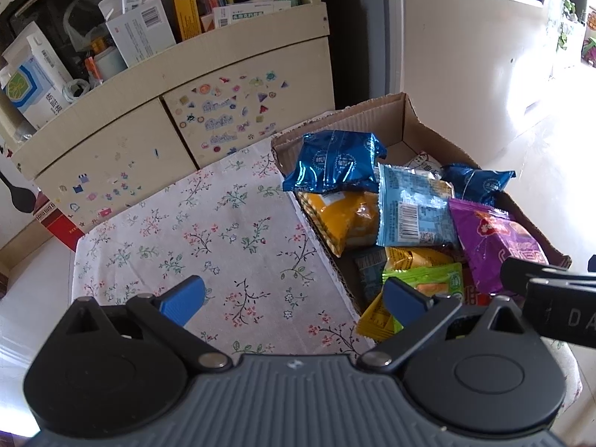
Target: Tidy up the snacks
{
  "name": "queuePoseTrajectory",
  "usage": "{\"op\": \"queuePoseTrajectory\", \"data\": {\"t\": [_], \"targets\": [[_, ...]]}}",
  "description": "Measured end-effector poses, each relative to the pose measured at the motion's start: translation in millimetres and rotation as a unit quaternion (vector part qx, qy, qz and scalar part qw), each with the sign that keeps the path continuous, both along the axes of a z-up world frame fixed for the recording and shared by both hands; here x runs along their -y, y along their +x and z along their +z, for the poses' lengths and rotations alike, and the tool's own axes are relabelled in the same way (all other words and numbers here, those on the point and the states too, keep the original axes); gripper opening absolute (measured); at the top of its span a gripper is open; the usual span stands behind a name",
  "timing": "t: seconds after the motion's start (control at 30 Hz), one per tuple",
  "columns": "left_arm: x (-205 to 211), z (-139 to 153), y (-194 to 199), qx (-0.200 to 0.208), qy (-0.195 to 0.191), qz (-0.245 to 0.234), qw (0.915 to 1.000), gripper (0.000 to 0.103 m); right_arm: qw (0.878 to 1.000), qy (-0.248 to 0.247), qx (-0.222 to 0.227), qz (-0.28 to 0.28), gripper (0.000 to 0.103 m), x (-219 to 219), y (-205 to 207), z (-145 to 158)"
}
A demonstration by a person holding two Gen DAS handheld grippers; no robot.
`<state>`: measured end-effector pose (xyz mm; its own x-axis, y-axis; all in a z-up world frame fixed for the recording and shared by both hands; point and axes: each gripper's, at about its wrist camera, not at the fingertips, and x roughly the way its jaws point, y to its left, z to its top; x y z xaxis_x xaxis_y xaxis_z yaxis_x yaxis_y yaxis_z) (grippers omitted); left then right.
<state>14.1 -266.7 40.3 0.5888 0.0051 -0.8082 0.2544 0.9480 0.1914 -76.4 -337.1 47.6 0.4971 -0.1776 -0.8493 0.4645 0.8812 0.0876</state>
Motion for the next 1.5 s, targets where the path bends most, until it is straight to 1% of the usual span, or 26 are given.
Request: {"op": "queuePoseTrajectory", "data": {"t": [0.53, 0.67, 0.93, 1.1, 1.3, 1.5], "targets": [[-11, -2, 4, -0.001, 0.013, -0.015, 0.9998, 0.101, 1.0, 0.018, -0.004, 0.003, 0.103, -9, 6, -6], [-19, -3, 5, -0.005, 0.009, -0.012, 0.9999, 0.101, 1.0, 0.015, -0.005, 0.012, 0.103, -16, 8, -6], [-41, -2, 1, -0.002, 0.008, -0.008, 0.9999, 0.101, 0.999, 0.029, -0.001, 0.029, 0.103, -33, 12, -8], [-56, -2, -3, 0.005, 0.022, -0.004, 0.9997, 0.101, 0.998, 0.011, 0.001, 0.054, 0.103, -52, 15, -9], [-81, -2, -10, 0.014, 0.03, 0.01, 0.9994, 0.101, 0.997, -0.001, 0.003, 0.082, 0.103, -74, 20, -11], [-114, -2, -16, 0.011, 0.016, 0.022, 0.9996, 0.101, 0.994, 0.017, 0.01, 0.103, 0.103, -96, 22, -14]]}}
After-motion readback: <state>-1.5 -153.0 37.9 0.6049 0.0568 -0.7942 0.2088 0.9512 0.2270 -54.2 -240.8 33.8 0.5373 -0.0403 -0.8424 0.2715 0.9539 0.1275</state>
